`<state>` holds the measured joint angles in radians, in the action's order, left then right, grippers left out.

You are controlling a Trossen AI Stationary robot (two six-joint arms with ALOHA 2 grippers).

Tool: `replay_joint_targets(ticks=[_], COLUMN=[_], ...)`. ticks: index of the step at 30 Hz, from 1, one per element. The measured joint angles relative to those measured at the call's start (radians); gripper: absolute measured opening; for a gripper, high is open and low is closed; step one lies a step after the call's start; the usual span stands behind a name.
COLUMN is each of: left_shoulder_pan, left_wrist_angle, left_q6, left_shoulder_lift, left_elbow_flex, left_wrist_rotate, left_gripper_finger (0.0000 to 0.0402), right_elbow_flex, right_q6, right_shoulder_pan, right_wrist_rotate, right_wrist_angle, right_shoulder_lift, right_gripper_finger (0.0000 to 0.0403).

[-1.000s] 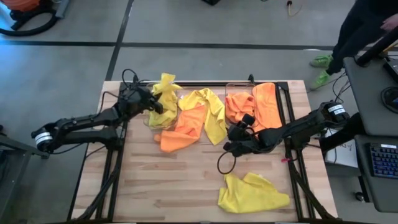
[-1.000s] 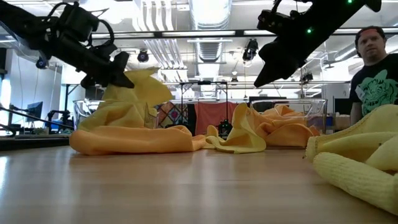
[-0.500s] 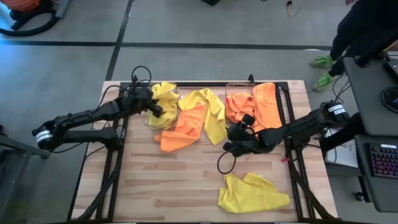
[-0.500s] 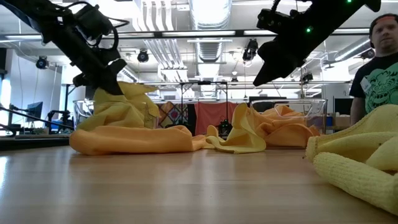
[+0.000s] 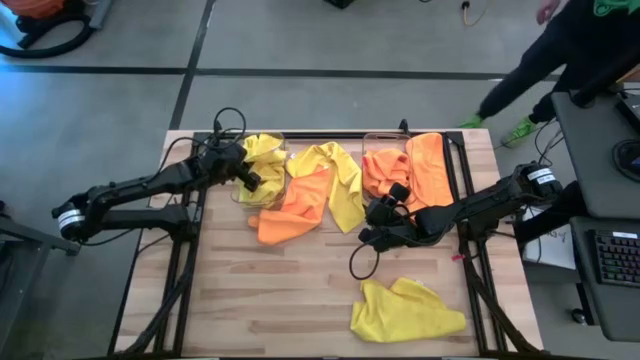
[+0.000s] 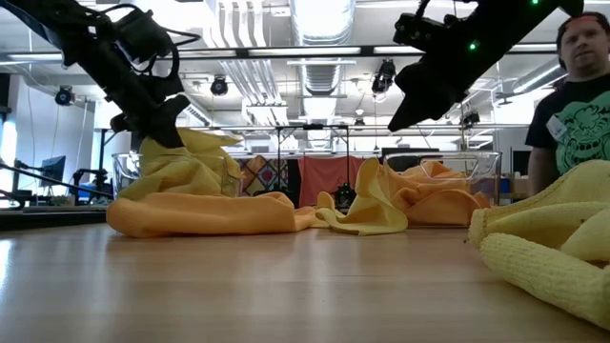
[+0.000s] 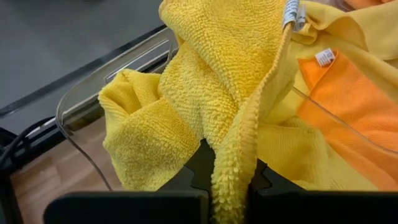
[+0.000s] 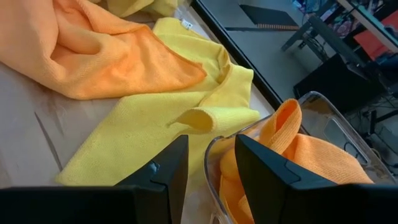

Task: Sort microfiber towel by color & place in baskets
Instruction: Put the yellow microfiber cloth into the left transparent bin

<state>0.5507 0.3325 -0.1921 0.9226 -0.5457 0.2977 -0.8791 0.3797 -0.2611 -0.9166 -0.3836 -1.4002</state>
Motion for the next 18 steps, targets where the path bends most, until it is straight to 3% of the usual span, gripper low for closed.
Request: replay_joint_targets(ticks=[12,18], left_shoulder_pan=[0.000,0.000], left_wrist_angle=[0.029,0.010], left_q6=[0.000,-0.001], left_shoulder_lift=[0.111,0.167], left_elbow_flex=[0.002,-0.002], left_wrist_rotate=[-0.020,-0.020], left_gripper_finger=[0.0007,0.0007], right_elbow_flex=[-0.011,-0.010], right_q6=[-0.050,-0.051], right_shoulder_pan=[0.000,0.000], right_wrist_rotate=[-0.015,0.009], right_wrist_angle=[0.001,0.000], right_shoulder_lift=[0.184,0.212], right_gripper_finger=[0.0127,0.0127])
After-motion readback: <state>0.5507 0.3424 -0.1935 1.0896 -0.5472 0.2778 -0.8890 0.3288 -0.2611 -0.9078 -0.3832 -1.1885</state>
